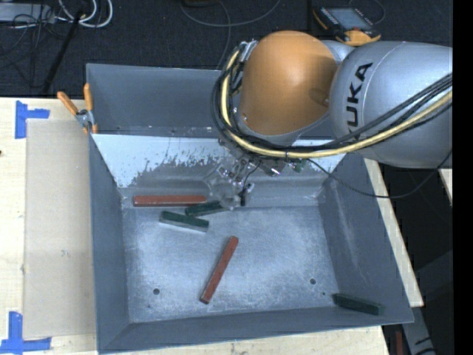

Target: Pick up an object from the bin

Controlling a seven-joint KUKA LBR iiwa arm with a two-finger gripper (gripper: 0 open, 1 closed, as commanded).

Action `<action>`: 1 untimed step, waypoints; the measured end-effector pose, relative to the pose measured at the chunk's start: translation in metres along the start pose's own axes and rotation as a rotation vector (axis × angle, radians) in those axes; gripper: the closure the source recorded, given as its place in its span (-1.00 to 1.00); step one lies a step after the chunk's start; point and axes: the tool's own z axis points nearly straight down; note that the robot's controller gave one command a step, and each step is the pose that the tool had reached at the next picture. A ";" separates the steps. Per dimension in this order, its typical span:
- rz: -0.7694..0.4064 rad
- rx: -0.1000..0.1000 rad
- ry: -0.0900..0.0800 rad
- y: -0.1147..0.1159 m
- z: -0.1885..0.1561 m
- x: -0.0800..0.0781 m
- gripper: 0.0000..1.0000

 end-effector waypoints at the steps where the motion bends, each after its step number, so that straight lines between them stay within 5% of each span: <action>1: -0.089 -0.013 0.008 0.085 0.053 -0.028 1.00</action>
Offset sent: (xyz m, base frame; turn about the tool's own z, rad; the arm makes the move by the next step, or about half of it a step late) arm -0.0470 0.0673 -0.0498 -0.0806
